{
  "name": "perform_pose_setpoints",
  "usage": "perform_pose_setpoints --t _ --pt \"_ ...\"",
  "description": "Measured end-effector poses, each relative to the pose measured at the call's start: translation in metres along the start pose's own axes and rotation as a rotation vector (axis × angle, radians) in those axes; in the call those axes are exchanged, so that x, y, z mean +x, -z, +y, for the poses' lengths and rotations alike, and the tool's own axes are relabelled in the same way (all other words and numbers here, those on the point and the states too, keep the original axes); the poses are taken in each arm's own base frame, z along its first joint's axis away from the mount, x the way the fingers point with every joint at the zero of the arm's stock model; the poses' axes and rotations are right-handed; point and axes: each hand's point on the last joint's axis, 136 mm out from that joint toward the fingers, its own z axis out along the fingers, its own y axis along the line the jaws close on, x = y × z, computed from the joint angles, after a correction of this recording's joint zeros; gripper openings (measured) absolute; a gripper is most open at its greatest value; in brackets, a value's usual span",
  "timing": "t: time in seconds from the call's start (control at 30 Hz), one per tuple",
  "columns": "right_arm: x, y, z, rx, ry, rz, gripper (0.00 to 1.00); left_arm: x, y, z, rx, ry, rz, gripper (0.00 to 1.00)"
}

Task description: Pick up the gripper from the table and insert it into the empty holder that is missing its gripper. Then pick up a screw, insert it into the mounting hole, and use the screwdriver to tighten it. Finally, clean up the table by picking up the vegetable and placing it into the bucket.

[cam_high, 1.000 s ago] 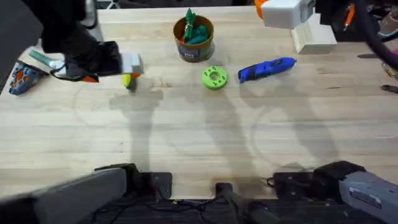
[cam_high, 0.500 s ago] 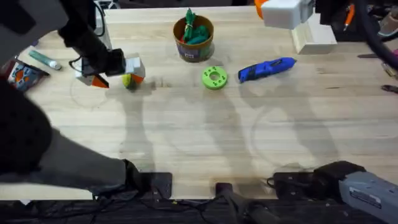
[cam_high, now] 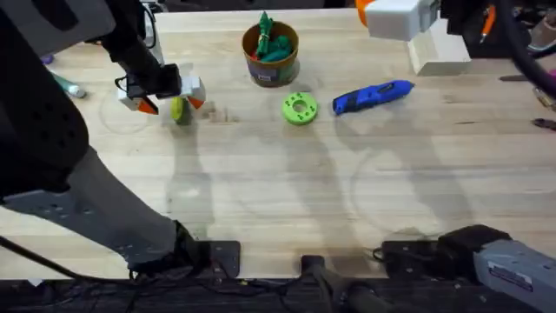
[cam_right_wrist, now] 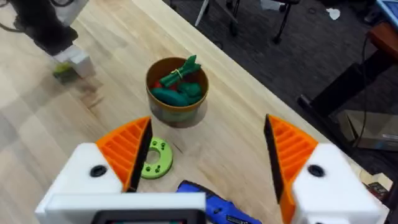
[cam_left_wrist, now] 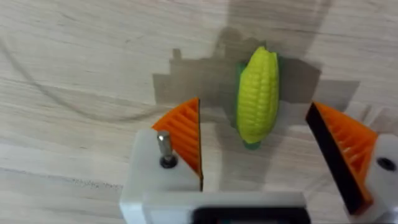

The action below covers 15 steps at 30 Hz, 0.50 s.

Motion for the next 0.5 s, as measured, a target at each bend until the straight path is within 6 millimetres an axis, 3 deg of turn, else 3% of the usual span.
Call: perform_pose_setpoints --t 0.17,0.37,0.43,0.5 --pt "0.000 0.000 0.000 0.000 0.000 0.000 0.992 0.003 -0.008 0.000 -0.001 -0.003 0.029 0.965" --pt "0.000 0.000 0.000 0.001 0.000 0.000 0.991 0.005 -0.015 0.000 -0.001 -0.004 0.051 0.869" --pt "0.000 0.000 0.000 0.000 0.000 0.000 0.991 0.005 -0.015 0.000 0.000 -0.004 0.051 0.785" --pt "0.000 0.000 0.000 0.000 0.000 0.000 0.991 0.005 -0.015 0.000 -0.001 -0.008 0.051 0.614"
